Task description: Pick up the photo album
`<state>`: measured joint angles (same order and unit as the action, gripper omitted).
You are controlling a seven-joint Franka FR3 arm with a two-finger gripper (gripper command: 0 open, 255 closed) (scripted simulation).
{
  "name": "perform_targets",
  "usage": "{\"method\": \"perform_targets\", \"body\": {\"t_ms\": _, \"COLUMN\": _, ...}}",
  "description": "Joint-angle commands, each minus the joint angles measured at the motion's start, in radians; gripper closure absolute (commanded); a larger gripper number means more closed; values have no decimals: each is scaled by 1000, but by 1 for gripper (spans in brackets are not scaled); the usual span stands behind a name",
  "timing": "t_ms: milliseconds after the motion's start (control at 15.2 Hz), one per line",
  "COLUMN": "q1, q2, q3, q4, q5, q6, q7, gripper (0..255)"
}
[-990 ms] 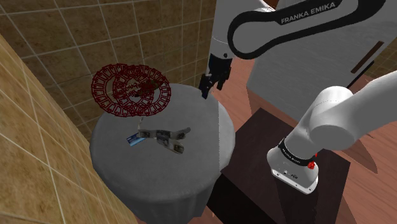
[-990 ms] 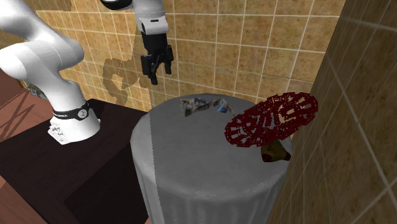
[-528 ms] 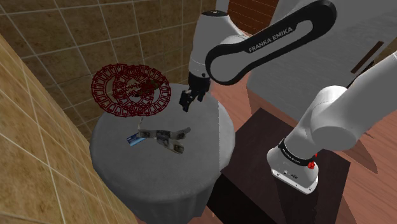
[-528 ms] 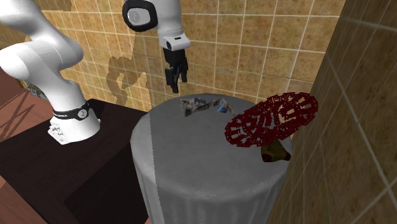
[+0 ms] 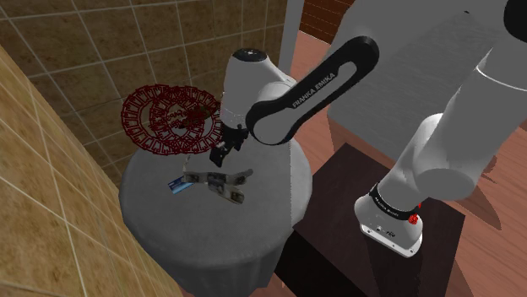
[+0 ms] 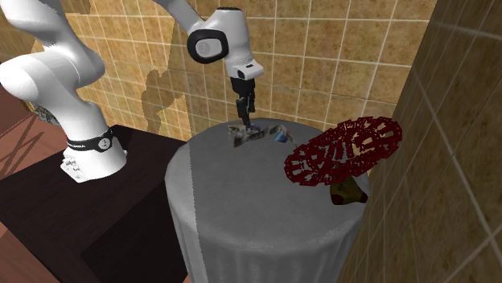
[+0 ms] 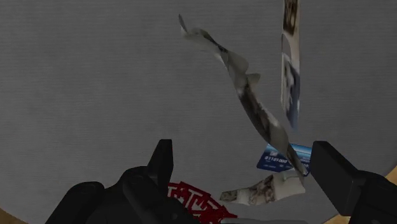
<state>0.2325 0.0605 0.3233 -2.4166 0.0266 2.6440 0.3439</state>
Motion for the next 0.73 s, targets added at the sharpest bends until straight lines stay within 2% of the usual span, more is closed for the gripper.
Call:
{"method": "perform_targets", "body": {"t_ms": 0, "q1": 16, "q2": 69, "q3": 2, "q4": 45, "q5": -63, "q6": 40, "q7": 41, "gripper": 0}}
{"method": "perform_targets", "body": {"t_ms": 264, "q1": 79, "q2": 207, "q3": -27, "q4": 143, "q5": -194, "q6": 102, "q7": 131, "gripper": 0}}
{"method": "perform_targets", "body": {"t_ms": 660, "q1": 107, "q2": 278, "q3": -63, "q4": 144, "q5": -244, "q6": 170, "q7": 168, "gripper": 0}}
